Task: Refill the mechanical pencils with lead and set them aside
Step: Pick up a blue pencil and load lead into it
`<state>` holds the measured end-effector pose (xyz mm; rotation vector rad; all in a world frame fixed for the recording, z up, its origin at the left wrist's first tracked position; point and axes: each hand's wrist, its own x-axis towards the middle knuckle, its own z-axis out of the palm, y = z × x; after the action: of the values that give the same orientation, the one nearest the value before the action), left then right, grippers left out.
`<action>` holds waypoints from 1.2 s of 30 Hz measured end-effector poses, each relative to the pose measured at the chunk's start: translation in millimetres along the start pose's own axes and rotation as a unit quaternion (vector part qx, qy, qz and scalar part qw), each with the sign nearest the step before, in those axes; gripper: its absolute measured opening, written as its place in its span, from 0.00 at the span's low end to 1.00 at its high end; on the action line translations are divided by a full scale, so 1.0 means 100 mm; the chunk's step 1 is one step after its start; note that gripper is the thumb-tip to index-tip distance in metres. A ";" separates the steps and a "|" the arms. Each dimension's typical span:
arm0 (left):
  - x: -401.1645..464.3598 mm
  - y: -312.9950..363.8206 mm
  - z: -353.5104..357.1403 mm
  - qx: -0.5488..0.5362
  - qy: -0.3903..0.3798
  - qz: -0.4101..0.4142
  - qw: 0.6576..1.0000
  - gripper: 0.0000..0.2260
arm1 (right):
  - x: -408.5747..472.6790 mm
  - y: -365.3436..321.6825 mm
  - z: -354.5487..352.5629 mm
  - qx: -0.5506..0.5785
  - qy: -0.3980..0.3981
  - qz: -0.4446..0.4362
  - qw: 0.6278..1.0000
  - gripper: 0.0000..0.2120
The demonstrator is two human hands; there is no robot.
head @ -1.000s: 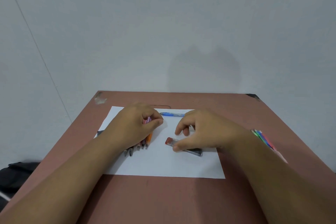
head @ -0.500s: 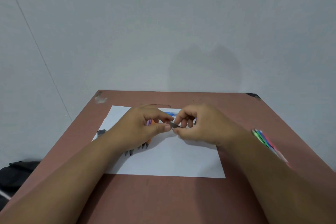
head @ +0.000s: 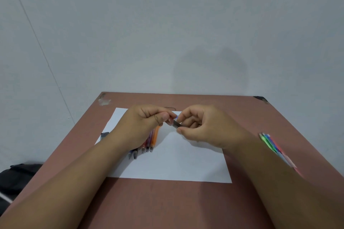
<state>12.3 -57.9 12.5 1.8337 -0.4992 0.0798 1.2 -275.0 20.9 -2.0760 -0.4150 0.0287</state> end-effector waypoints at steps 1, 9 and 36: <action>0.00 0.00 0.01 0.001 0.008 0.000 1.000 0.11 | 0.00 0.00 -0.01 -0.014 0.003 -0.006 1.000 0.10; 0.00 0.03 0.07 -0.068 0.075 -0.056 0.993 0.05 | 0.05 0.03 -0.03 -0.233 0.058 -0.092 0.966 0.23; -0.04 0.14 0.17 -0.283 -0.008 -0.207 0.936 0.08 | 0.12 0.12 -0.02 -0.345 0.185 -0.259 0.883 0.38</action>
<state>0.6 -75.9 18.5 1.3333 -0.1122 -0.3358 16.3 -278.3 14.1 -2.5020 -0.8090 -0.9468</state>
